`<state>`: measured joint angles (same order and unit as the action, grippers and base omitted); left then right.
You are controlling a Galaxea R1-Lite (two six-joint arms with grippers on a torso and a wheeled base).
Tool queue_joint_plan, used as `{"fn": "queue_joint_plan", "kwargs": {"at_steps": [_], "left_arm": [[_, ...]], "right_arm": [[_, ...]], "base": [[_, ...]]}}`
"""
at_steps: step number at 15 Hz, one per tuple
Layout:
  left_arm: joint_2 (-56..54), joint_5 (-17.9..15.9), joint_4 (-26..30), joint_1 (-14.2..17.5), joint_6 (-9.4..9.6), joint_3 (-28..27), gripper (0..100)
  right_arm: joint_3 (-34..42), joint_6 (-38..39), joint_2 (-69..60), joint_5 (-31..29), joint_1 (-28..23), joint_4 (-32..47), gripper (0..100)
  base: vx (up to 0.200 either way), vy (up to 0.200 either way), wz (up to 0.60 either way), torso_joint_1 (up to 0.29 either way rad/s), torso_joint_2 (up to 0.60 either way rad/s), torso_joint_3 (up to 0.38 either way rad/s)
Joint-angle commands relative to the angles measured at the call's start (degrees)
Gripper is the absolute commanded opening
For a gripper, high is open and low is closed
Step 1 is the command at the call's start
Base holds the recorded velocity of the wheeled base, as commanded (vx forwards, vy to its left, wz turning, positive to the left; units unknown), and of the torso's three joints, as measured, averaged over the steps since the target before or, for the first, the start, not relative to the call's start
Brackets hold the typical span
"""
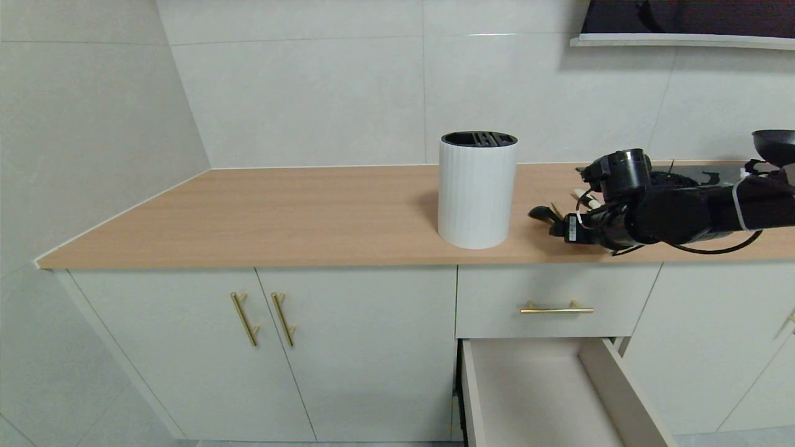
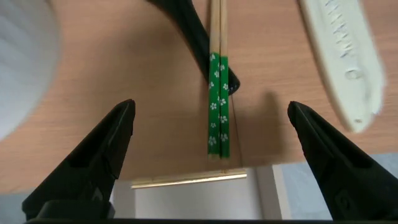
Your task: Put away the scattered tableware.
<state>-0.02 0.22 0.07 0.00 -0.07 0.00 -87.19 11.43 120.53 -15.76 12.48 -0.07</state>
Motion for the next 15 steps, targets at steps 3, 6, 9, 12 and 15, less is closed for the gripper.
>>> {"fn": "queue_joint_plan", "kwargs": {"at_steps": [3,6,9,12,15], "left_arm": [[0.02,0.04,0.01,0.00,-0.01,0.00,100],[0.02,0.04,0.01,0.00,-0.01,0.00,100],[0.02,0.04,0.01,0.00,-0.01,0.00,100],[0.02,0.04,0.01,0.00,-0.01,0.00,100],[0.02,0.04,0.01,0.00,-0.01,0.00,100]], "right_arm": [[-0.26,-0.01,1.73,-0.06,-0.09,-0.10,100],[-0.97,0.08,1.46,0.03,-0.88,-0.10,0],[-0.88,0.08,0.58,0.03,-1.23,0.25,0],[-0.79,0.08,0.32,0.03,-1.23,0.25,0],[0.44,1.22,-3.37,0.03,-1.23,0.42,0]], "base": [[0.000,0.000,0.00,0.000,0.00,0.000],[0.000,0.000,0.00,0.000,0.00,0.000],[0.000,0.000,0.00,0.000,0.00,0.000],[0.000,0.000,0.00,0.000,0.00,0.000],[0.000,0.000,0.00,0.000,0.00,0.000]]}}
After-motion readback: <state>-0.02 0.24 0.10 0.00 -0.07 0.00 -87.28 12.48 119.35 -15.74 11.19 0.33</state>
